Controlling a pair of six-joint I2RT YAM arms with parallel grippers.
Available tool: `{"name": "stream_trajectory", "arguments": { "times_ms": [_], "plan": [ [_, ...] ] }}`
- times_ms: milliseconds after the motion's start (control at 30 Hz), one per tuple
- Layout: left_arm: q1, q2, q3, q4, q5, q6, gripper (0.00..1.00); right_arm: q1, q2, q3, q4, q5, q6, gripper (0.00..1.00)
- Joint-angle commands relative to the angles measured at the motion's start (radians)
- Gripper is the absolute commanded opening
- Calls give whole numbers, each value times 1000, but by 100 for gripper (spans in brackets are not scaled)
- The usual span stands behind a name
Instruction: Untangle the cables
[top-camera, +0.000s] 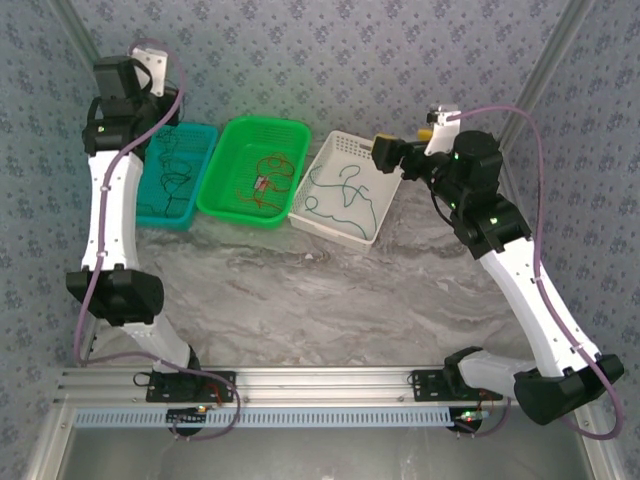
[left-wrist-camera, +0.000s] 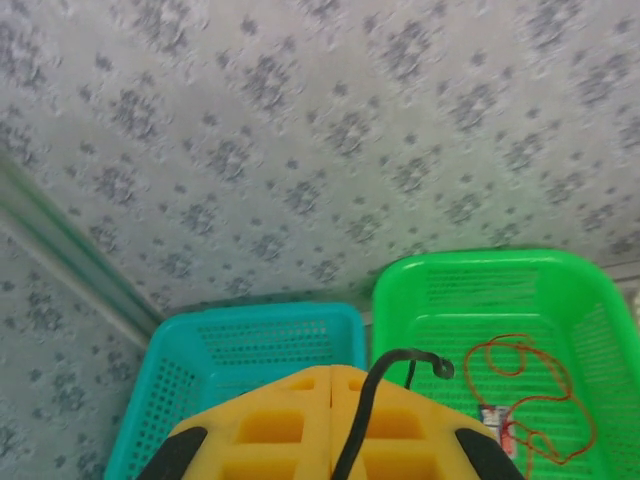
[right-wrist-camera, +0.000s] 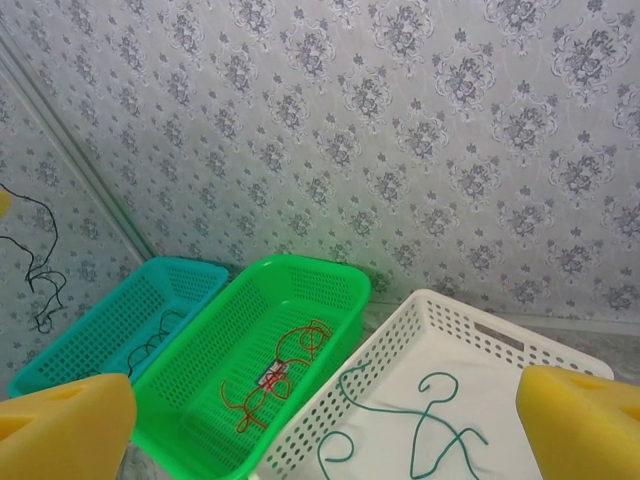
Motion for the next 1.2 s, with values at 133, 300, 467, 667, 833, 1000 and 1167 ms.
{"name": "stream_trajectory", "arguments": {
  "times_ms": [133,300,467,667,833,1000,1167],
  "plan": [
    [113,107,-7,-25,-22,-12,1,-12,-35,-35,-34,3,25,100],
    [144,193,-36,-22,-31,-31,1,-22,-42,-45,-48,7,26,100],
    [148,292,-28,-37,-44,-67,0,-30,-53,-55,-61,8,32,100],
    [152,385,-7,-101,-114,-90,0,-40,-80,-78,-69,13,41,100],
    [154,464,32,-169,-124,-112,0,-46,-107,-107,-72,22,44,100],
    [155,557,149,-286,-152,-148,13,-66,-128,-126,-81,24,44,100],
    [155,559,201,-326,-167,-204,59,-89,-134,-136,-84,13,49,100]
  ]
}}
